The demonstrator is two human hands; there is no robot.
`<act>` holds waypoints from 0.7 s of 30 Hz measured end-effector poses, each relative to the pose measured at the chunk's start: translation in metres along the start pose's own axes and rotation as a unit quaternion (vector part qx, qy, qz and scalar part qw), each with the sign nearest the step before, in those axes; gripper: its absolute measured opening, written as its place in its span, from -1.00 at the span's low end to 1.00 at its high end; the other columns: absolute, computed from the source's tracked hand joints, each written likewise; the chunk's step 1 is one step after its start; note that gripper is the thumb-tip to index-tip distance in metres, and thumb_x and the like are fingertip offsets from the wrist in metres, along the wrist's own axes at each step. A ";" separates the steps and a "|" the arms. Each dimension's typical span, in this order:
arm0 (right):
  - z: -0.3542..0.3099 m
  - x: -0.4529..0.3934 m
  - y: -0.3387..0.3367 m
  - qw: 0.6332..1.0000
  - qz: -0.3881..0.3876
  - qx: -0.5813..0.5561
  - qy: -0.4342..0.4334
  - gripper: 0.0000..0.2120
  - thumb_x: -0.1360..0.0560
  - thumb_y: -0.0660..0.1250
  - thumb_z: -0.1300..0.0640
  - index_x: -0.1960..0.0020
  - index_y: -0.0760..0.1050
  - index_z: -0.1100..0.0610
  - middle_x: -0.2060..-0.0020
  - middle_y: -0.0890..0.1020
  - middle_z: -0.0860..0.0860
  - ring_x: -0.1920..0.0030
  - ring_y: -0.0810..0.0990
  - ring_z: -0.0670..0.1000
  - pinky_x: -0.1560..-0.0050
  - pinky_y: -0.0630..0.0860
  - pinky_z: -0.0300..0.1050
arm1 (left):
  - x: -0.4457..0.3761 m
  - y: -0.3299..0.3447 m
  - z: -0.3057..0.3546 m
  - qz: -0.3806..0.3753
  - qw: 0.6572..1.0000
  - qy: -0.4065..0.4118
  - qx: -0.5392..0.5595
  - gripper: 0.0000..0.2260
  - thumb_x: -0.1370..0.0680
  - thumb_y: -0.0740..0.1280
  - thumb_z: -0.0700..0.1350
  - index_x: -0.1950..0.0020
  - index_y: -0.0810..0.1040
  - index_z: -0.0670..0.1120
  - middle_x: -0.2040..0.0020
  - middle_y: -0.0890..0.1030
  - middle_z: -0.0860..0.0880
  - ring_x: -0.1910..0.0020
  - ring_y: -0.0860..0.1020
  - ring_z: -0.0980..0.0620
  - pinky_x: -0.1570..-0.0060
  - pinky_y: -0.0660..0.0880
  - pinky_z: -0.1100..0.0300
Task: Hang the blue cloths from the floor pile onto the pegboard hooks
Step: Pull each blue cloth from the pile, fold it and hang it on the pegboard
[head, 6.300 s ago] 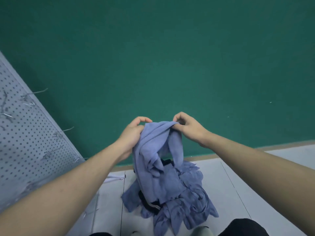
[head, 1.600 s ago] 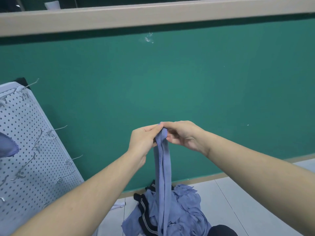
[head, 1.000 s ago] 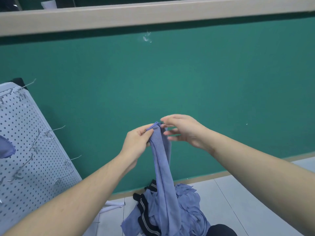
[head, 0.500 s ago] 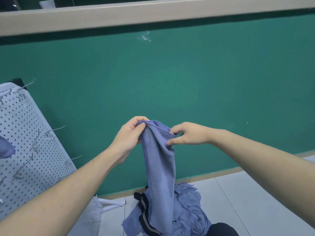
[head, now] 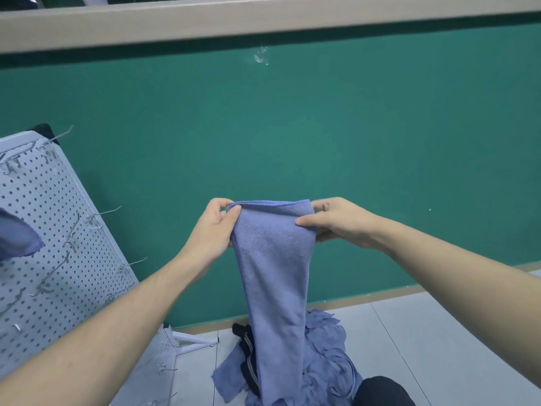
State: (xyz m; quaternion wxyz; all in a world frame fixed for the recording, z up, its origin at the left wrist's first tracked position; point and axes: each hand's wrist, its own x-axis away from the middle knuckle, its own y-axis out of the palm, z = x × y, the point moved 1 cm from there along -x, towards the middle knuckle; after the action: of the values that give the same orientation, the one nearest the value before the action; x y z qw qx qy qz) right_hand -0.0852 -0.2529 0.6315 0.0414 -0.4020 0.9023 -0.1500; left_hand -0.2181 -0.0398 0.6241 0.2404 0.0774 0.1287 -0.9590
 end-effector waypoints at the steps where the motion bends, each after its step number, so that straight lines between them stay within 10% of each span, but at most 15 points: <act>1: -0.001 0.002 -0.001 1.000 -0.009 -0.006 0.013 -0.82 -0.57 0.41 0.11 -0.13 0.63 0.16 0.00 0.74 0.12 0.07 0.71 0.06 -0.02 0.64 -0.08 | 0.000 -0.001 0.000 0.000 1.000 -0.008 -0.007 -0.87 -0.70 0.19 -0.03 -0.06 0.45 -0.05 0.24 0.62 0.09 0.30 0.54 0.12 0.25 0.54 0.17; 8: -0.018 0.012 0.020 0.999 0.025 0.022 -0.015 -0.75 -0.68 0.09 -0.01 -0.21 0.51 -0.03 0.05 0.66 0.02 0.21 0.61 0.01 0.18 0.62 -0.05 | 0.002 0.006 0.005 0.010 0.995 -0.079 0.059 -0.82 -0.69 0.17 0.02 0.03 0.42 -0.04 0.29 0.47 0.06 0.43 0.39 0.10 0.43 0.38 0.25; 11: -0.026 0.008 0.027 0.998 0.054 -0.011 -0.016 -0.74 -0.68 0.10 -0.01 -0.21 0.49 0.04 0.10 0.60 -0.01 0.26 0.55 -0.01 0.28 0.58 -0.09 | 0.008 0.015 0.007 -0.026 0.945 -0.196 0.261 -0.64 -0.70 0.16 0.10 -0.14 0.58 -0.15 0.05 0.72 -0.01 0.16 0.69 0.04 0.11 0.55 0.10; 15: -0.035 0.000 0.032 0.995 0.090 -0.010 -0.032 -0.73 -0.67 0.10 -0.02 -0.20 0.47 0.10 0.04 0.58 -0.02 0.17 0.57 -0.04 0.27 0.60 -0.12 | 0.026 0.025 -0.009 -0.113 0.897 -0.220 0.366 -0.39 -0.58 0.20 0.30 -0.34 0.57 -0.17 -0.26 0.63 -0.21 -0.26 0.60 -0.15 -0.32 0.43 -0.07; 21: -0.038 -0.013 0.030 0.992 0.119 -0.049 -0.001 -0.79 -0.67 0.14 -0.03 -0.07 0.44 0.09 0.09 0.57 0.01 0.21 0.55 -0.01 0.38 0.49 -0.23 | 0.057 0.052 -0.037 -0.155 0.855 -0.206 0.450 -0.32 -0.39 0.58 -0.10 -0.43 0.45 -0.28 -0.34 0.56 -0.24 -0.34 0.54 -0.16 -0.32 0.50 -0.08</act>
State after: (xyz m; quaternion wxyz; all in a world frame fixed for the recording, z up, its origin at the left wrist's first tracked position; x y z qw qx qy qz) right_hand -0.1056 -0.2156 0.6584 0.0402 -0.2935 0.9499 -0.0992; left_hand -0.2399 -0.0985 0.5662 0.0488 -0.0430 -0.3595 -0.9309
